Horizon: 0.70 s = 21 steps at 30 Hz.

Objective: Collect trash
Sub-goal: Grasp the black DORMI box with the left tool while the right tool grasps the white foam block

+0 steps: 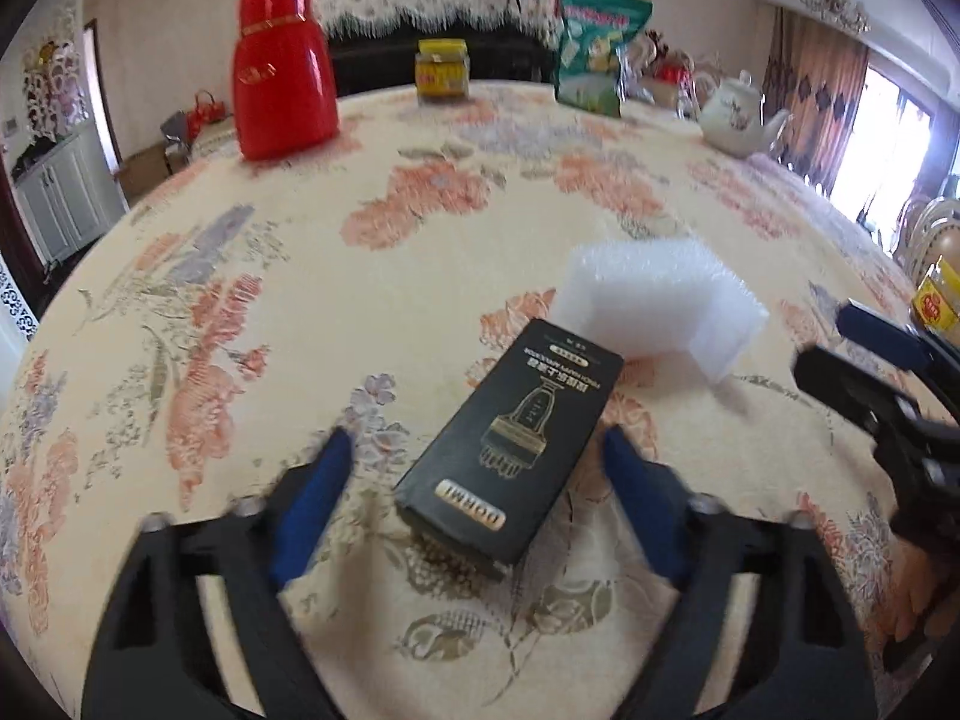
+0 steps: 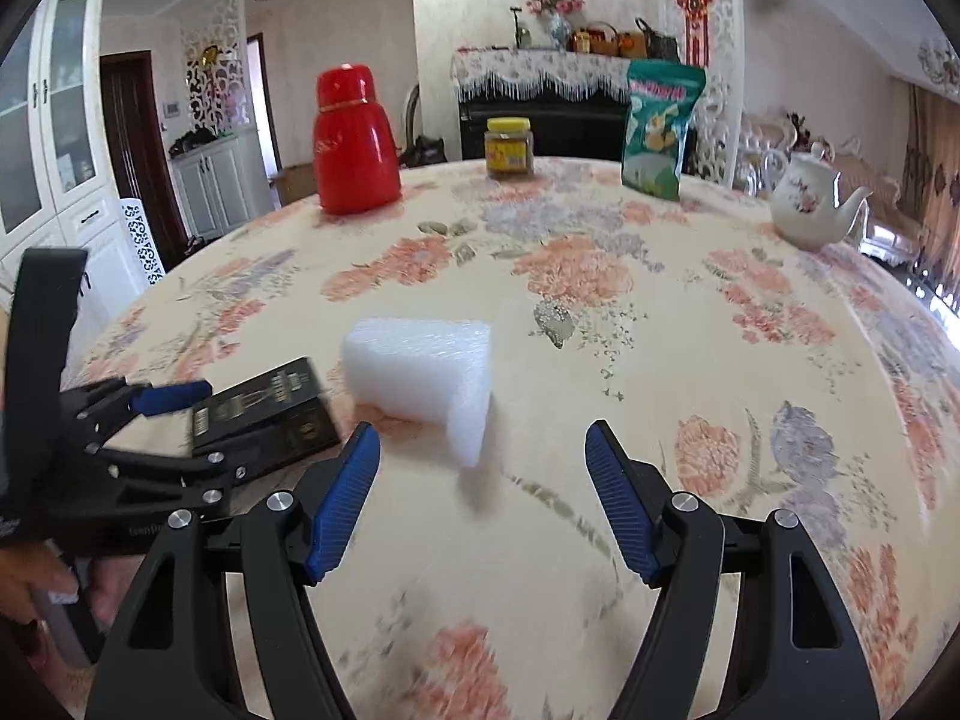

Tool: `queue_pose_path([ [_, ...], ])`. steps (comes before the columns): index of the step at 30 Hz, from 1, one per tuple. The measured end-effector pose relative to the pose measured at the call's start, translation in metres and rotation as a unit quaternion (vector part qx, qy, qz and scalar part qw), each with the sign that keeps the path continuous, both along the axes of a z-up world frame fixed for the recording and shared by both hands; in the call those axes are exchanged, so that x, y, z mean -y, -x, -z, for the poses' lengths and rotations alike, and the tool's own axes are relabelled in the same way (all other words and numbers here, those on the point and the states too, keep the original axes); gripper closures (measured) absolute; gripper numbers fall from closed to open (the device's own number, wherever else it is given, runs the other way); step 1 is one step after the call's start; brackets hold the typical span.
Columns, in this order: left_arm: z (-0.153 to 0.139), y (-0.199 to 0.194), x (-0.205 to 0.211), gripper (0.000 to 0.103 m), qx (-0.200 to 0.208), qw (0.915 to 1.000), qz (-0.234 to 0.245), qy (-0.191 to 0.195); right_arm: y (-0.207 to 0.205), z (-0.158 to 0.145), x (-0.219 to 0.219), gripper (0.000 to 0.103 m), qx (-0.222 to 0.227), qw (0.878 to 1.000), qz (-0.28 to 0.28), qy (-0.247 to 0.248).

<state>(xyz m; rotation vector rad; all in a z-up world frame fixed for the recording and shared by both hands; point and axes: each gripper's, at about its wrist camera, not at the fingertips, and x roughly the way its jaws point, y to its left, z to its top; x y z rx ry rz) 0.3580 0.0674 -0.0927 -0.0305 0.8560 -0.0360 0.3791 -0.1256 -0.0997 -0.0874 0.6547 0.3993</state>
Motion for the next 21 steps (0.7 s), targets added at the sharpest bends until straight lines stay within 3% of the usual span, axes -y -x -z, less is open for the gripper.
queue_pose_path([
  [1,0.002,-0.003,0.001,0.05,-0.008,0.9999,0.007,0.005,-0.008,0.003,-0.002,0.035,-0.009,1.0,-0.001,-0.002],
  [3,0.005,-0.007,0.004,0.065,-0.016,0.9997,0.02,0.004,-0.018,0.007,-0.006,0.035,-0.023,1.0,-0.01,-0.004],
  [7,-0.006,0.009,0.007,0.065,0.015,0.9994,0.026,-0.015,-0.037,0.011,-0.02,0.035,-0.038,0.999,-0.034,0.005],
  [14,-0.029,0.048,-0.003,0.065,0.06,0.9982,0.0,-0.005,-0.066,0.023,-0.045,0.031,-0.07,0.995,-0.063,0.025],
  [19,-0.034,0.053,-0.002,0.065,0.082,0.9966,-0.005,-0.011,-0.075,0.026,-0.058,0.03,-0.076,0.994,-0.072,0.036],
  [21,-0.032,0.052,-0.003,0.065,0.084,0.9964,-0.005,-0.011,-0.074,0.027,-0.062,0.04,-0.077,0.993,-0.079,0.04],
])
